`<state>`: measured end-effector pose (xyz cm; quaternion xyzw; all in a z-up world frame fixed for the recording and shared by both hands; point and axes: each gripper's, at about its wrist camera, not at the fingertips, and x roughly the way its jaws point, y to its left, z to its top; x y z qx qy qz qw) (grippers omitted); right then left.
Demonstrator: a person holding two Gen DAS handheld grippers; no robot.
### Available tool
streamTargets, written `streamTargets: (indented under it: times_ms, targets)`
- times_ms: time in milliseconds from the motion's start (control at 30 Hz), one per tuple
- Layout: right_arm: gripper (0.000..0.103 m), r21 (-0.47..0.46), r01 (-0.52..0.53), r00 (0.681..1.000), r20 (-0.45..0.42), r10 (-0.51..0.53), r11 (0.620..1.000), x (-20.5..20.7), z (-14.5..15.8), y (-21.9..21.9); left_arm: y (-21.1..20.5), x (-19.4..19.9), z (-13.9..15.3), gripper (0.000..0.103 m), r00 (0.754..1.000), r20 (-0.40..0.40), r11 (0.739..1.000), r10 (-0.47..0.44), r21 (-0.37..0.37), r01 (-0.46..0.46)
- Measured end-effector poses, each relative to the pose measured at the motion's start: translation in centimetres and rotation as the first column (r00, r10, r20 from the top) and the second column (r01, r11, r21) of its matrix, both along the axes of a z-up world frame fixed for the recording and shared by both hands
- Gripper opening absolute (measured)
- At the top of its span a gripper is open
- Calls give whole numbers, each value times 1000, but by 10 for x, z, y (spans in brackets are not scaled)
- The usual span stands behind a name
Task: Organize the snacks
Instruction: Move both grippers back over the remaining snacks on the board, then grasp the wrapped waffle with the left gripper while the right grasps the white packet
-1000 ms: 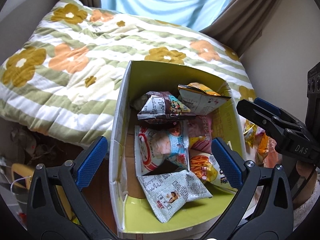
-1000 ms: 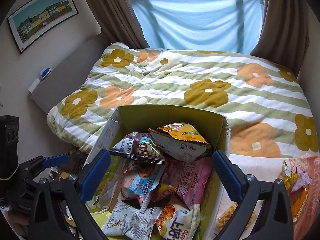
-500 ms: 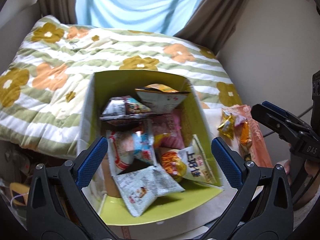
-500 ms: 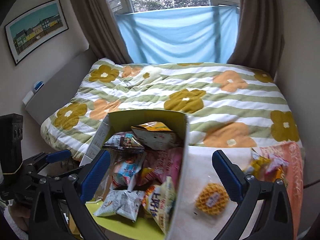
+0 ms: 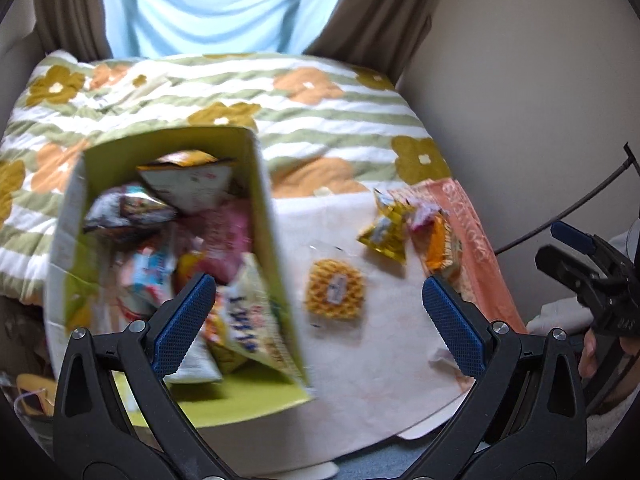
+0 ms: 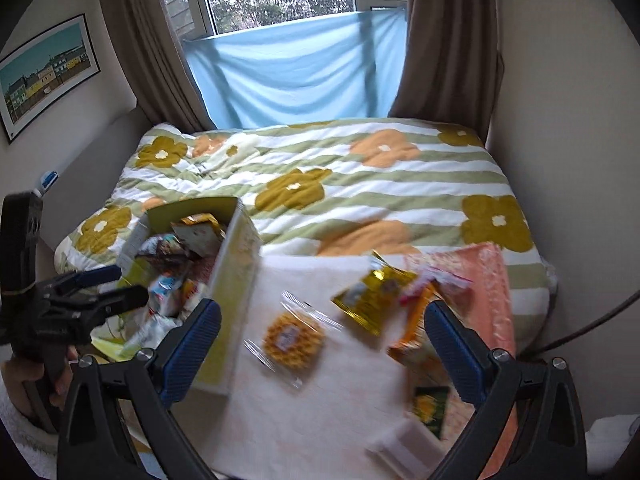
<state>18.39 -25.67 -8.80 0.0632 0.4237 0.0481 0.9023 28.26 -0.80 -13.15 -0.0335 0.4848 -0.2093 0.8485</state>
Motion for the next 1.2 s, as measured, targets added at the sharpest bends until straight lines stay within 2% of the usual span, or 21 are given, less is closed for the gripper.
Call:
streamTargets:
  times_ms: [100, 233, 367, 467, 700, 933, 1067, 1200]
  targets:
    - [101, -32, -14, 1000, -25, 13, 999, -12, -11, -29, -44, -2, -18, 103, 999, -47, 999, -5, 44, 7]
    - [101, -87, -40, 998, -42, 37, 995, -29, -28, -62, -97, -4, -44, 103, 995, -101, 990, -20, 140, 34]
    - [101, -31, -65, 995, -81, 62, 997, -39, -51, -88, -129, -9, -68, 103, 991, -135, 973, -2, 230, 33]
    - [101, -24, -84, 989, -122, 81, 996, -47, -70, -99, -136, -3, -83, 103, 988, -156, 956, 15, 290, 31]
    - [101, -53, -122, 983, -147, 113, 991, -66, -99, -108, -150, 24, -132, 103, 976, -219, 892, 2, 441, 97]
    - [101, -121, -184, 956, -251, 149, 975, -64, -136, -93, -155, 51, -171, 101, 956, -291, 839, -41, 509, 191]
    - [101, -103, -196, 941, -299, 158, 975, -61, -151, -89, -154, 63, -192, 96, 939, -341, 821, -49, 522, 233]
    - [101, -103, -220, 926, -334, 175, 970, -61, -164, -82, -152, 72, -203, 95, 932, -360, 816, -51, 523, 247]
